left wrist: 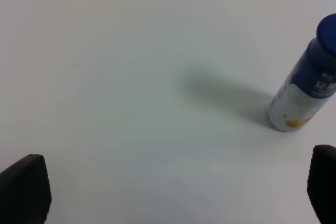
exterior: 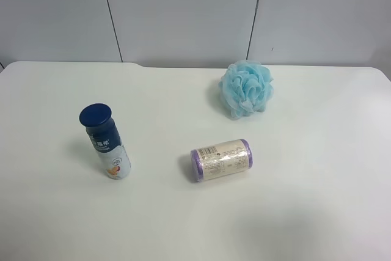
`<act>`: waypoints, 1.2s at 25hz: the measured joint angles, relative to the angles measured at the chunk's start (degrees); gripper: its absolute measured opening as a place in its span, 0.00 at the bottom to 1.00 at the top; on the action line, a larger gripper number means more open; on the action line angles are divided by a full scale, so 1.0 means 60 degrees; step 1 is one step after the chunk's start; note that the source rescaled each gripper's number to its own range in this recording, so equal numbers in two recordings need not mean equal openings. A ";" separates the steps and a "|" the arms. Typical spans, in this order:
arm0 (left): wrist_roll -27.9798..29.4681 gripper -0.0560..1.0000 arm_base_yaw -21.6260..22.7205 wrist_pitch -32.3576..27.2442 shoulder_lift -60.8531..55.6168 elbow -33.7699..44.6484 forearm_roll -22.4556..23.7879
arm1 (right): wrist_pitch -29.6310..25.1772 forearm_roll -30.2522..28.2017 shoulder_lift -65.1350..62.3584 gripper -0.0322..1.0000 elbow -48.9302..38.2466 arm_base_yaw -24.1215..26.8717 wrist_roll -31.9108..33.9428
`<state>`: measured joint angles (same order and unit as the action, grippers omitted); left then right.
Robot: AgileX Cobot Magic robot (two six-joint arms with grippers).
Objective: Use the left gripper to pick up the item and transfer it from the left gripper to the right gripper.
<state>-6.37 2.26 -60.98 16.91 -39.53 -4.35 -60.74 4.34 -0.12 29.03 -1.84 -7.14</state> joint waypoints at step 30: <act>0.3013 1.00 -0.5043 -0.1414 0.8179 -0.4946 0.1874 | 0.0000 0.0000 0.0000 1.00 0.0000 0.0000 0.0000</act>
<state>11.71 -28.00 -69.46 65.98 -69.21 6.89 -60.74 4.34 -0.12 29.03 -1.84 -7.14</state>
